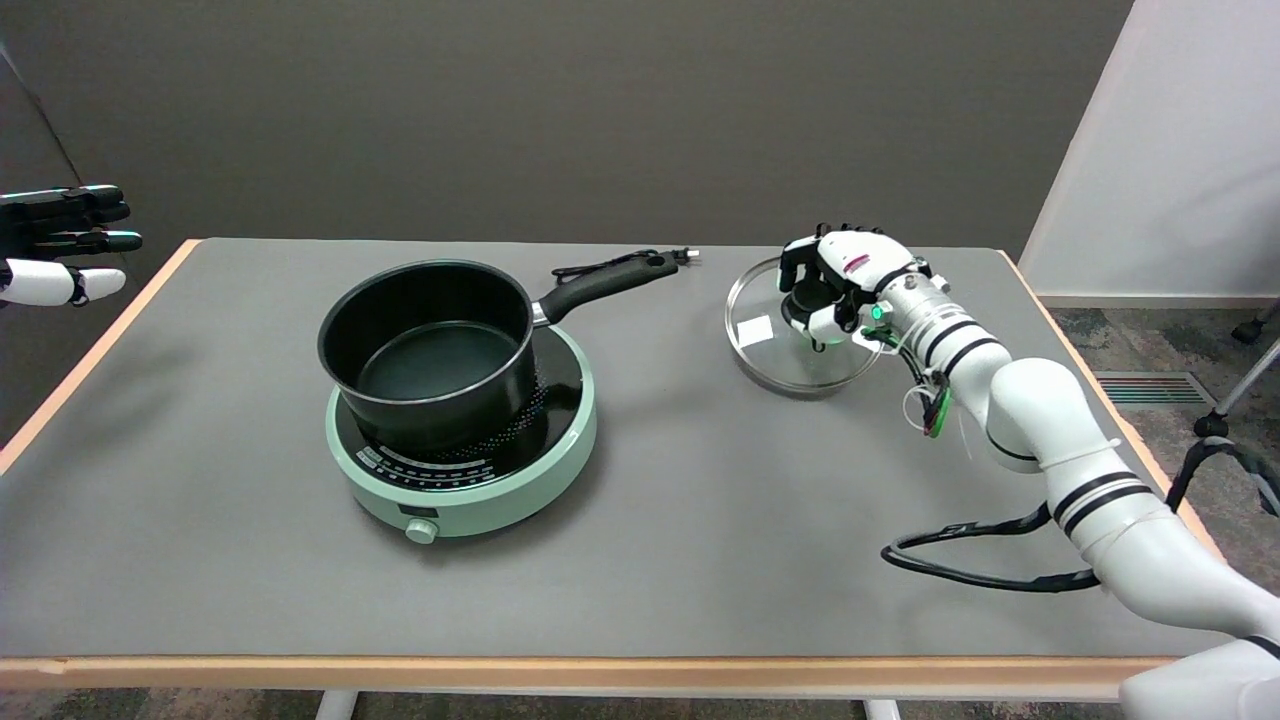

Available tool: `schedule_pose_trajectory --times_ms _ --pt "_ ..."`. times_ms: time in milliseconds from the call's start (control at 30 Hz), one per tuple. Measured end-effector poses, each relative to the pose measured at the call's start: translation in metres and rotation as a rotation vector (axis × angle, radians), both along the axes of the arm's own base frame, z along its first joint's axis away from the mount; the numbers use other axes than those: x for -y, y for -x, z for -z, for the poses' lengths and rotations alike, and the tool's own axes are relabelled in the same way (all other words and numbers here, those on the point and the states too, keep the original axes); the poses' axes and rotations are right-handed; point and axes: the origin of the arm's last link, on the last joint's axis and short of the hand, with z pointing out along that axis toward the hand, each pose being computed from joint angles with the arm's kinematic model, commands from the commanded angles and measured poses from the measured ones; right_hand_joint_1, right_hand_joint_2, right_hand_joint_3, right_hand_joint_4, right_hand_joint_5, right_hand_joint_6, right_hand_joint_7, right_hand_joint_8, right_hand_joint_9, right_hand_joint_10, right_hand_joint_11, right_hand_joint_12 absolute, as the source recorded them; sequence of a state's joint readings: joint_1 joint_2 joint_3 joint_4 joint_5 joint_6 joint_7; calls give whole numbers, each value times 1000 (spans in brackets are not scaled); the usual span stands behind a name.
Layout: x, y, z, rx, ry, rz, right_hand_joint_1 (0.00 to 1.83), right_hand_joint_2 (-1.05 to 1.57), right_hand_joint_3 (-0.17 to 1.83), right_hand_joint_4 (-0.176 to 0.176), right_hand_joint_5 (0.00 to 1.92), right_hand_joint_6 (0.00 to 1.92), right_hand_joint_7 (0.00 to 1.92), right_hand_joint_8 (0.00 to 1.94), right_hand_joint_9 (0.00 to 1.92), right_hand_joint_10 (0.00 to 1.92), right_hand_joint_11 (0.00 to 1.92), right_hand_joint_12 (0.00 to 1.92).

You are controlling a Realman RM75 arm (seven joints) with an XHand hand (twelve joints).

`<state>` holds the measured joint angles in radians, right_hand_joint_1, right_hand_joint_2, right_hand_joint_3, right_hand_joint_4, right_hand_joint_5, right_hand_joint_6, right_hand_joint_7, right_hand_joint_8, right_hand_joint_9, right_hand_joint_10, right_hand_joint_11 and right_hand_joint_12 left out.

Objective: Pick up the pot lid.

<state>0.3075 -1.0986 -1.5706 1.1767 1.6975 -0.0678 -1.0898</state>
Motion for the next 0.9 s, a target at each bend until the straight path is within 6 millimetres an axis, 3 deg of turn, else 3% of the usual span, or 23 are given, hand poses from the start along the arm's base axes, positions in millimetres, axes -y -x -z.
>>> schedule_pose_trajectory --times_ms 500,900 --pt "0 -27 -7 6 -10 -63 1354 855 651 176 647 1142 869 1367 848 1604 774 1921" --pt "4 -78 -11 51 -45 -187 1354 853 663 176 643 1158 865 1379 835 1617 769 1921"
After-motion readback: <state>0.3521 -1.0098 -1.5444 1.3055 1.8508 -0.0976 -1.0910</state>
